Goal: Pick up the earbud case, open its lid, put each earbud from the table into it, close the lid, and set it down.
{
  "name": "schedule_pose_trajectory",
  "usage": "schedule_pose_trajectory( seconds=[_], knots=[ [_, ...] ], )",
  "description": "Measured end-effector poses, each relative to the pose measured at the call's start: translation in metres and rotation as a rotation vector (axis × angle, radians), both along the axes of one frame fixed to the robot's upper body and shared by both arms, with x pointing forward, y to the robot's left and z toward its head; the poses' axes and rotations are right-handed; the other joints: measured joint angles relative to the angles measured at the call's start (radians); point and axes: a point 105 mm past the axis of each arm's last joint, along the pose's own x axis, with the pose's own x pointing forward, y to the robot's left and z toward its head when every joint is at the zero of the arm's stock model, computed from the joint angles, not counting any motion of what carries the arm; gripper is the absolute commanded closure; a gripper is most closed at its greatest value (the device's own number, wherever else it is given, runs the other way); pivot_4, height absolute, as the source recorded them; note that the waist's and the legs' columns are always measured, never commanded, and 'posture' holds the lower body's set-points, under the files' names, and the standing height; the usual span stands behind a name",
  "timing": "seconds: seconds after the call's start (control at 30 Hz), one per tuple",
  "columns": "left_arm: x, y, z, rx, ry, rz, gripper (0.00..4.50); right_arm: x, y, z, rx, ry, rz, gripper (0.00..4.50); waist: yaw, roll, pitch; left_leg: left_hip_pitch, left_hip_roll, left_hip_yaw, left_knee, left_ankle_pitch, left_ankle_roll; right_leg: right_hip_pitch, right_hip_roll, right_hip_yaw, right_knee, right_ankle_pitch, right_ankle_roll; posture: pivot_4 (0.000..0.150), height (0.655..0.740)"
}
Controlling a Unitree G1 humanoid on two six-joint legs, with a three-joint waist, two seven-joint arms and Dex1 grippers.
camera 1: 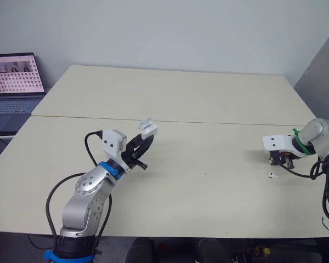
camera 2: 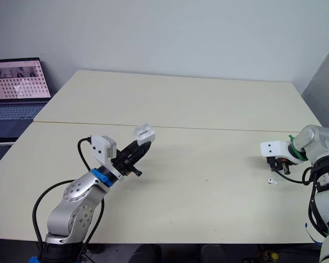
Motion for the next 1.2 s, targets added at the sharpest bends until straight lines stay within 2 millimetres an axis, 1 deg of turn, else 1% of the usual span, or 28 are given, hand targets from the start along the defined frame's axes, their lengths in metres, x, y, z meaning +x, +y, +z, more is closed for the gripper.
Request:
schedule_pose_trajectory(
  seconds=[0.03,0.1,0.13,0.17,0.2,0.23,0.27,0.3,0.37,0.4,0.43,0.47,0.5,0.57,0.63,0.7,0.8,1.03,1.2],
  knots=[
    [0.001,-0.001,0.002,0.0,-0.008,-0.004,3.78,0.0,0.003,0.001,0.026,0.008,-0.003,4.11,0.0,0.0,0.0,0.0,0.0,0.0,0.0,0.0,0.0,0.0,0.0,0.0,0.0,0.0,0.0,0.15,0.74],
    [0.0,-0.002,0.004,0.001,-0.019,-0.015,3.78,0.001,0.025,0.003,0.145,0.037,0.007,4.11,-0.006,0.0,0.0,0.0,0.001,0.0,-0.001,0.0,0.0,-0.001,0.001,0.0,0.001,0.0,0.0,0.15,0.74],
    [0.0,-0.003,0.004,0.001,-0.022,-0.023,3.78,0.002,0.047,0.005,0.254,0.056,0.022,4.11,-0.014,0.001,0.001,0.0,0.001,0.0,-0.002,0.0,0.0,-0.001,0.002,0.0,0.001,0.0,0.0,0.15,0.74],
    [0.0,-0.004,0.005,0.001,-0.026,-0.029,3.78,0.007,0.082,0.016,0.426,0.047,0.04,4.11,-0.026,0.003,0.002,0.0,0.002,-0.001,-0.002,0.0,0.0,-0.002,0.002,0.0,0.002,0.0,0.0,0.15,0.74],
    [0.001,-0.008,0.006,-0.001,-0.029,-0.043,3.78,0.01,0.111,0.029,0.552,0.034,0.065,4.11,-0.031,0.006,0.004,0.0,0.002,-0.002,-0.002,0.0,0.0,-0.003,0.003,0.001,0.004,0.001,0.002,0.15,0.74],
    [0.001,-0.01,0.007,-0.003,-0.034,-0.054,3.78,0.012,0.13,0.042,0.657,0.022,0.058,4.11,-0.031,0.01,0.006,-0.001,0.002,-0.003,-0.003,0.0,0.0,-0.003,0.003,0.0,0.004,0.003,0.005,0.15,0.74],
    [0.002,-0.01,0.006,-0.003,-0.033,-0.06,3.78,0.015,0.164,0.072,0.877,-0.031,0.038,4.11,-0.031,0.012,0.007,-0.002,0.002,-0.004,-0.004,0.0,0.0,-0.005,0.004,0.0,0.006,0.002,0.004,0.15,0.74],
    [0.004,-0.011,0.005,-0.006,-0.026,-0.062,3.78,0.013,0.192,0.1,1.042,-0.079,0.051,4.11,-0.029,0.013,0.008,-0.003,0.002,-0.005,-0.004,0.0,0.0,-0.008,0.005,-0.001,0.011,0.001,0.002,0.15,0.74],
    [0.008,-0.013,0.006,-0.013,-0.026,-0.067,3.78,0.001,0.229,0.143,1.287,-0.134,0.061,4.11,-0.023,0.013,0.008,-0.004,0.002,-0.008,-0.004,0.0,0.0,-0.01,0.005,-0.004,0.016,-0.004,0.002,0.15,0.74],
    [0.011,-0.013,0.007,-0.017,-0.028,-0.068,3.78,-0.007,0.244,0.159,1.4,-0.138,0.047,4.11,-0.015,0.013,0.008,-0.004,0.002,-0.01,-0.005,0.0,0.0,-0.011,0.005,-0.006,0.017,-0.005,0.001,0.15,0.74],
    [0.014,-0.014,0.008,-0.021,-0.031,-0.07,3.78,-0.017,0.258,0.169,1.49,-0.122,0.027,4.11,-0.007,0.013,0.008,-0.005,0.002,-0.011,-0.006,0.0,0.0,-0.011,0.005,-0.007,0.017,-0.006,0.0,0.15,0.74],
    [0.016,-0.015,0.01,-0.024,-0.035,-0.078,3.78,-0.025,0.267,0.173,1.552,-0.099,0.007,4.11,0.002,0.013,0.008,-0.005,0.002,-0.011,-0.006,0.0,0.0,-0.011,0.005,-0.008,0.016,-0.006,0.0,0.15,0.74],
    [0.018,-0.017,0.013,-0.026,-0.042,-0.087,3.78,-0.03,0.276,0.171,1.592,-0.065,-0.022,4.11,0.006,0.013,0.008,-0.006,0.002,-0.011,-0.006,0.0,0.0,-0.011,0.005,-0.008,0.016,-0.006,0.0,0.15,0.74],
    [0.02,-0.02,0.02,-0.035,-0.058,-0.106,3.78,-0.033,0.282,0.161,1.639,-0.019,-0.111,4.11,0.01,0.013,0.008,-0.008,0.001,-0.009,-0.004,0.0,0.0,-0.012,0.004,-0.006,0.013,-0.005,0.001,0.15,0.74],
    [0.021,-0.024,0.025,-0.042,-0.065,-0.142,3.78,-0.029,0.279,0.154,1.666,-0.02,-0.199,4.11,0.011,0.013,0.008,-0.011,0.0,-0.005,-0.002,0.0,0.0,-0.015,0.003,-0.003,0.012,-0.005,0.002,0.15,0.74],
    [0.021,-0.027,0.027,-0.036,-0.066,-0.17,3.78,-0.027,0.278,0.151,1.67,-0.023,-0.232,4.11,0.006,0.013,0.008,-0.013,0.0,-0.004,-0.001,0.0,0.0,-0.016,0.003,-0.002,0.012,-0.003,0.004,0.15,0.74],
    [0.021,-0.031,0.029,-0.03,-0.062,-0.204,3.78,-0.026,0.279,0.151,1.678,-0.043,-0.236,4.11,0.001,0.013,0.008,-0.013,0.001,-0.005,-0.003,0.0,0.0,-0.017,0.004,-0.003,0.013,-0.003,0.004,0.15,0.74],
    [0.019,-0.036,0.032,-0.014,-0.072,-0.243,3.78,-0.018,0.282,0.14,1.624,-0.071,-0.244,4.11,-0.002,0.013,0.008,-0.013,0.002,-0.005,-0.004,0.0,0.0,-0.018,0.005,-0.002,0.013,-0.003,0.004,0.15,0.74],
    [0.019,-0.038,0.031,-0.012,-0.074,-0.242,3.78,-0.019,0.289,0.132,1.6,-0.055,-0.241,4.11,-0.003,0.013,0.008,-0.013,0.002,-0.005,-0.004,0.0,0.0,-0.018,0.005,-0.002,0.012,-0.003,0.004,0.15,0.74]
  ],
)
